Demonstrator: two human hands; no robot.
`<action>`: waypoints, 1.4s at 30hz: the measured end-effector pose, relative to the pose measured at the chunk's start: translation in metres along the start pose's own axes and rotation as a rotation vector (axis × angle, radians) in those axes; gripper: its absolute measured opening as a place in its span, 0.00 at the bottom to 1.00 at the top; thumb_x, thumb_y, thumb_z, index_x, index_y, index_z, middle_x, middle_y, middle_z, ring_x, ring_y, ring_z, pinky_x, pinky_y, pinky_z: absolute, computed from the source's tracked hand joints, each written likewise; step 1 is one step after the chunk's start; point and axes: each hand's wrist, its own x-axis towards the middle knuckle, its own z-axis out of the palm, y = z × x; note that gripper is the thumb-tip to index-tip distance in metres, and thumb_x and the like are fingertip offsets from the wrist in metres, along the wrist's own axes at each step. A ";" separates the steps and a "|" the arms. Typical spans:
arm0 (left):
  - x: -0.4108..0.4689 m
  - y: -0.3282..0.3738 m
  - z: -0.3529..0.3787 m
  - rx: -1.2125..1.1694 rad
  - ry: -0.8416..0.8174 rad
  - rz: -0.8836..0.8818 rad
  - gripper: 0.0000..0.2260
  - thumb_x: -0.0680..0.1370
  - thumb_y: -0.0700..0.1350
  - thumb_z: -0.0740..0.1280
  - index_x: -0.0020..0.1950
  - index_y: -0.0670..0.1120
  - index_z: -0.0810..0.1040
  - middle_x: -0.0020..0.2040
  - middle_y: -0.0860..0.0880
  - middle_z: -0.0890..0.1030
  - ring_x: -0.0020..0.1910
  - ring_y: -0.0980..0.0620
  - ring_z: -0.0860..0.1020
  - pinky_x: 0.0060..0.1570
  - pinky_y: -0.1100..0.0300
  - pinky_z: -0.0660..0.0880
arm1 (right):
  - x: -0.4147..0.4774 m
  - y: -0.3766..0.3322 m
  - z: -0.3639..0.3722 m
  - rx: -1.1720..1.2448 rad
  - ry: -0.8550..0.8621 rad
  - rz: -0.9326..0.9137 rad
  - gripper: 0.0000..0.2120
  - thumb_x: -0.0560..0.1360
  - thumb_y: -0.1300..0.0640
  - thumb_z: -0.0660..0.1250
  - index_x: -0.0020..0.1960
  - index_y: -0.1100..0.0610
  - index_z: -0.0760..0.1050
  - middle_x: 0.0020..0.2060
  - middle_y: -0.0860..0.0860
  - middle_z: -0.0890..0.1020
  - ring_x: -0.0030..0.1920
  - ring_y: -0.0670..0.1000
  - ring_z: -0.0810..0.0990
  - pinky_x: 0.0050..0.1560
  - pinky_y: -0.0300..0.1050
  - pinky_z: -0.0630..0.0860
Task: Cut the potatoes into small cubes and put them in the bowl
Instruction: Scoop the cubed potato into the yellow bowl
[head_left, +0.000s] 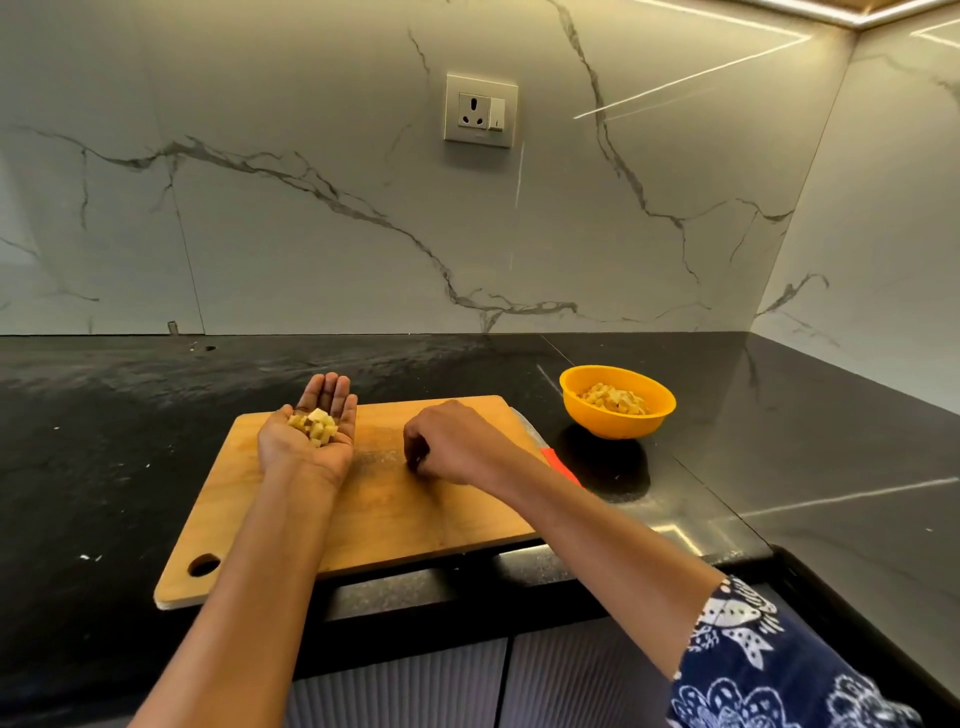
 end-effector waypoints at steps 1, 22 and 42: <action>0.000 0.000 0.000 -0.001 0.002 0.000 0.22 0.84 0.49 0.48 0.54 0.41 0.80 0.51 0.44 0.83 0.48 0.48 0.83 0.51 0.56 0.78 | 0.002 0.001 -0.004 0.004 -0.038 0.013 0.12 0.75 0.61 0.69 0.57 0.59 0.78 0.53 0.55 0.80 0.53 0.53 0.78 0.50 0.41 0.75; 0.000 -0.010 0.005 0.006 -0.003 -0.052 0.21 0.84 0.49 0.49 0.53 0.41 0.79 0.49 0.44 0.83 0.48 0.48 0.83 0.51 0.56 0.79 | 0.007 0.061 -0.059 0.442 -0.062 0.215 0.06 0.73 0.67 0.68 0.49 0.61 0.79 0.45 0.56 0.82 0.43 0.50 0.82 0.48 0.43 0.81; 0.047 -0.232 0.146 0.575 -0.395 -0.160 0.27 0.83 0.56 0.49 0.52 0.38 0.80 0.50 0.42 0.82 0.49 0.47 0.80 0.45 0.58 0.73 | -0.047 0.230 -0.078 0.779 0.583 0.541 0.13 0.76 0.68 0.63 0.37 0.55 0.79 0.36 0.53 0.82 0.39 0.52 0.80 0.42 0.47 0.77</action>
